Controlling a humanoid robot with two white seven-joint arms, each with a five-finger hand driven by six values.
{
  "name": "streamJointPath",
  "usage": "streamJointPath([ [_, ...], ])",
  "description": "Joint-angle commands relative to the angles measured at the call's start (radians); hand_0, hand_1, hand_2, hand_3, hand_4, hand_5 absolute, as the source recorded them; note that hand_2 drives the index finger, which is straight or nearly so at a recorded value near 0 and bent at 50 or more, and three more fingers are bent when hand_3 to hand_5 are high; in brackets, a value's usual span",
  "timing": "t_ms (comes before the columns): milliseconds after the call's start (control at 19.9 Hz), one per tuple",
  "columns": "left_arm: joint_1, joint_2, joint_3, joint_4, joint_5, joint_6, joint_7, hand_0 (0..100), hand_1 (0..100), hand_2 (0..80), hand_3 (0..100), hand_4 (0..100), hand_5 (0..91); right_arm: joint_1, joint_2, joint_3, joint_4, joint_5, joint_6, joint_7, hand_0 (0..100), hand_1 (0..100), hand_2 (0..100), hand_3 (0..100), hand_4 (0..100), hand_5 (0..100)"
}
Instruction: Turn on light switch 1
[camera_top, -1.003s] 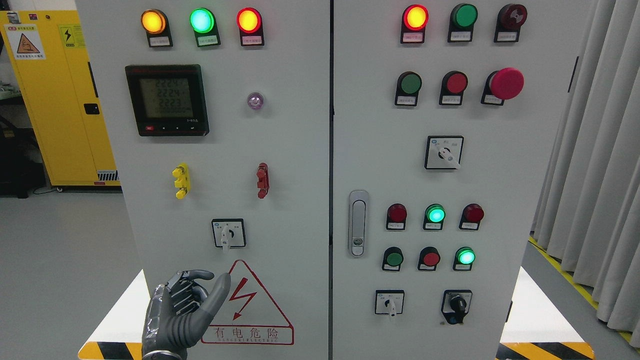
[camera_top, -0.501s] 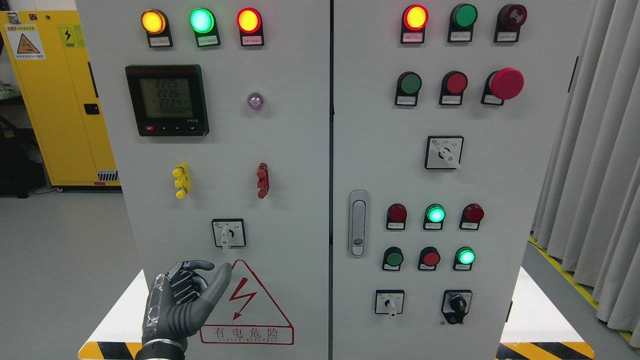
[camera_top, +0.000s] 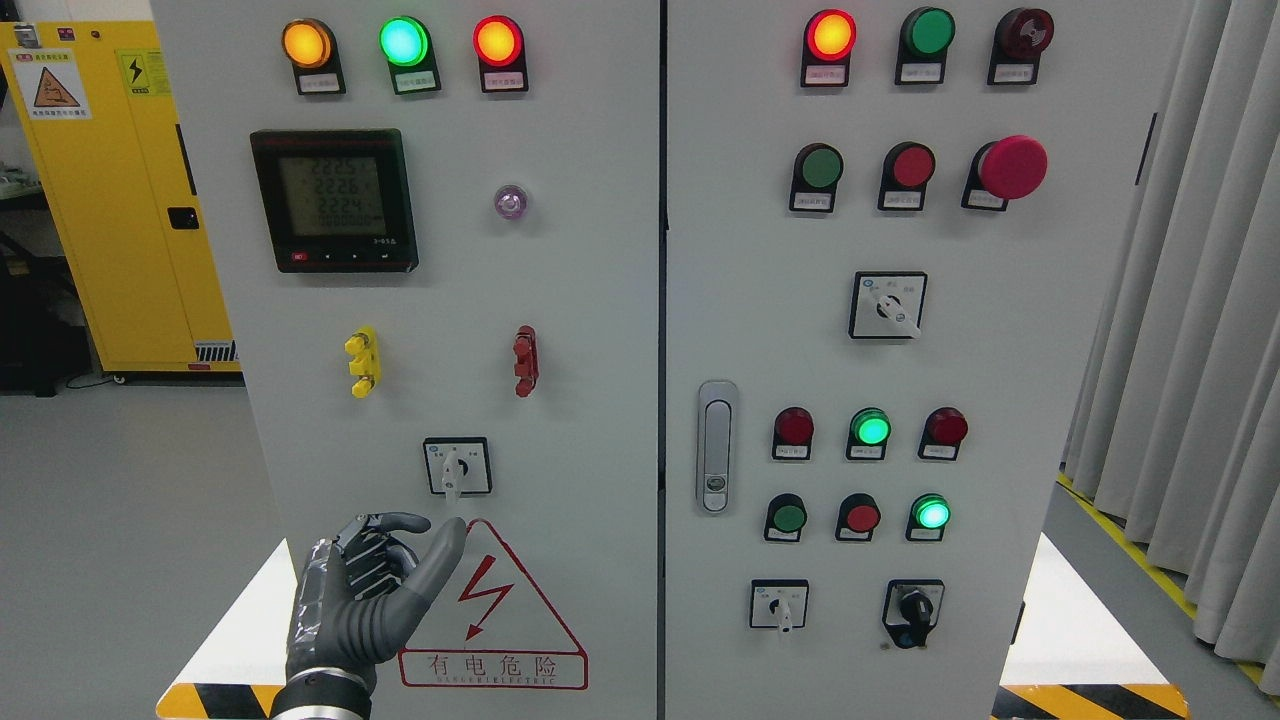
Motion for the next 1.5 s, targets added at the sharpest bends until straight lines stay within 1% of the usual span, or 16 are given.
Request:
streamJointPath([
  [0, -0.027, -0.006, -0.002, 0.011, 0.000, 0.016, 0.000, 3, 69, 54.1, 90, 89, 87.5, 0.000, 0.000, 0.000, 0.000, 0.000, 0.000, 0.001, 0, 50, 4, 0, 0, 0],
  [150, -0.039, -0.012, -0.003, 0.015, 0.000, 0.019, 0.010, 3, 70, 53.8, 90, 89, 87.5, 0.000, 0.000, 0.000, 0.000, 0.000, 0.000, 0.001, 0, 50, 4, 0, 0, 0],
  [501, -0.058, -0.018, -0.006, 0.024, 0.000, 0.049, 0.011, 4, 70, 53.7, 90, 89, 87.5, 0.000, 0.000, 0.000, 0.000, 0.000, 0.000, 0.001, 0, 50, 4, 0, 0, 0],
  [702, -0.071, -0.020, -0.010, 0.028, 0.000, 0.053, 0.025, 4, 71, 53.5, 90, 89, 87.5, 0.000, 0.000, 0.000, 0.000, 0.000, 0.000, -0.001, 0, 50, 4, 0, 0, 0],
  [852, -0.082, -0.021, -0.011, 0.036, -0.002, 0.067, 0.025, 5, 71, 53.4, 90, 89, 87.5, 0.000, 0.000, 0.000, 0.000, 0.000, 0.000, 0.001, 0, 50, 4, 0, 0, 0],
  [1354, -0.088, -0.026, -0.016, 0.051, -0.003, 0.067, 0.025, 6, 71, 53.4, 90, 89, 87.5, 0.000, 0.000, 0.000, 0.000, 0.000, 0.000, -0.001, 0, 50, 4, 0, 0, 0],
  [1454, -0.088, -0.026, -0.016, 0.054, -0.005, 0.067, 0.026, 8, 70, 53.4, 90, 89, 87.6, 0.000, 0.000, 0.000, 0.000, 0.000, 0.000, 0.001, 0, 50, 4, 0, 0, 0],
])
